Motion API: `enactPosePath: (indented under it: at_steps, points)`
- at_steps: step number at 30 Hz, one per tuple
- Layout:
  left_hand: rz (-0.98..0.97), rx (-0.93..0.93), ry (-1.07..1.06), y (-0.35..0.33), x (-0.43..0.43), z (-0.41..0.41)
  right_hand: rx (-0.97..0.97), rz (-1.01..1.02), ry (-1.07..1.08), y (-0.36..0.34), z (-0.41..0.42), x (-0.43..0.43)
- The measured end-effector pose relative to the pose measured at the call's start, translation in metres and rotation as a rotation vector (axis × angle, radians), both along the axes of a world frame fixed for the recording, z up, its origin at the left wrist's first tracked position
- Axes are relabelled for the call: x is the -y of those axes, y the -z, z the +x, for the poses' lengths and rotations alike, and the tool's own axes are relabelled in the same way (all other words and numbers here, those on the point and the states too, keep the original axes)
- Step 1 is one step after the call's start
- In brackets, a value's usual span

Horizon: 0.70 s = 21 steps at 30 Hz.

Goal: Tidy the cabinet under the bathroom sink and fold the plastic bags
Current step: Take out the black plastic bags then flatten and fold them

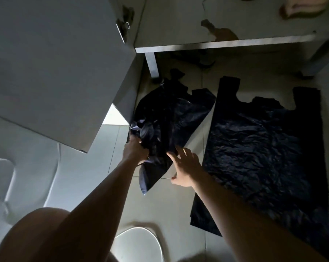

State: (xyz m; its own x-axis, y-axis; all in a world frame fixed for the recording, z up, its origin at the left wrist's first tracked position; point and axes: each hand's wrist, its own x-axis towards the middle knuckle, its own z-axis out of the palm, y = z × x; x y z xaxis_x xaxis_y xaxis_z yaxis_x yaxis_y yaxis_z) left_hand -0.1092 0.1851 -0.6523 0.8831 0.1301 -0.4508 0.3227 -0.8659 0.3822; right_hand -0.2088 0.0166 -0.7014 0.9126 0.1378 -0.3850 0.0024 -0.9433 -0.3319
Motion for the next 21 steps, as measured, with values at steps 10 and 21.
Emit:
enactPosePath:
  at_steps: [10,21]
  points:
    - [-0.513,-0.108,-0.132,-0.071,0.042,0.031,0.477,0.519,0.274,-0.047,-0.016,-0.011]
    - [-0.744,-0.128,-0.007,-0.221,0.109,0.052,0.808,0.456,0.284,-0.231,0.032,0.094]
